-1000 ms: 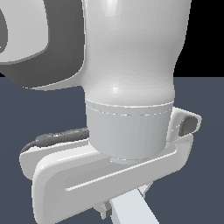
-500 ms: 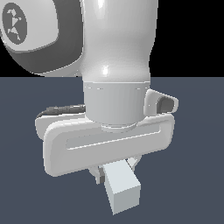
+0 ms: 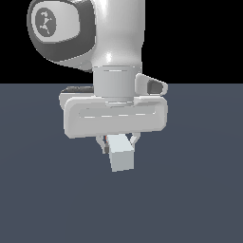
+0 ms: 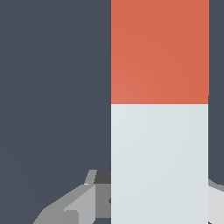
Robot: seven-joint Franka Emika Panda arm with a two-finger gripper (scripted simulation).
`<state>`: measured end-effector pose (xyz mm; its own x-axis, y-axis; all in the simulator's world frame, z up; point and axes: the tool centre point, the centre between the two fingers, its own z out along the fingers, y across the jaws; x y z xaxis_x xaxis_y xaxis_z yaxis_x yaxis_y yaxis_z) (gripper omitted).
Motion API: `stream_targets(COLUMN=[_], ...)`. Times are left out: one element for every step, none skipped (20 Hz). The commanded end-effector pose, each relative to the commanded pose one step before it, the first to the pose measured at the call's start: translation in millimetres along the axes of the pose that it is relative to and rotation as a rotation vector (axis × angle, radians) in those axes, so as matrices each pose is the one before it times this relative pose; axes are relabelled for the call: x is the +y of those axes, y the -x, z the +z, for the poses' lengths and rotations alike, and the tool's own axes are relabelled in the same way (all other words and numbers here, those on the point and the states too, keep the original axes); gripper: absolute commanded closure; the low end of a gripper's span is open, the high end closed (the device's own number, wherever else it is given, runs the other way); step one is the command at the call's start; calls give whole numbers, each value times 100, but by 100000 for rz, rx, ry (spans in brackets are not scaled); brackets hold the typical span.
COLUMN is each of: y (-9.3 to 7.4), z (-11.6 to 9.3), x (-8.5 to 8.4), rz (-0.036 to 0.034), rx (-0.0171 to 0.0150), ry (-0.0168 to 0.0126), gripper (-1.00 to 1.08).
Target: Insert the peg into the horizontal hole in a box.
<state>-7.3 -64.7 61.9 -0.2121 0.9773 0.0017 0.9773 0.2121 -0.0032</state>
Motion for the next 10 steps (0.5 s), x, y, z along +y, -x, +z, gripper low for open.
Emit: stream_targets(y=[-2113,-830,-825,-822,-819,-816,-814,-814,-806,-771], z=[-928,-298,-297,-296,-295,-295,-295,-294,-293,-280], x=[345,107,109,111,113,115,118,122,124,121], rz=[3270,1248,1241,1232,1228,1224,1220,1216,1210,1153], rx=[-86,-1,-1,-2,-3,-3,-4,-4,-5,-5], ry=[336,1,1,1,1,1,0,0,0,0], gripper=[108,108,108,108,108,108,108,108,108,108])
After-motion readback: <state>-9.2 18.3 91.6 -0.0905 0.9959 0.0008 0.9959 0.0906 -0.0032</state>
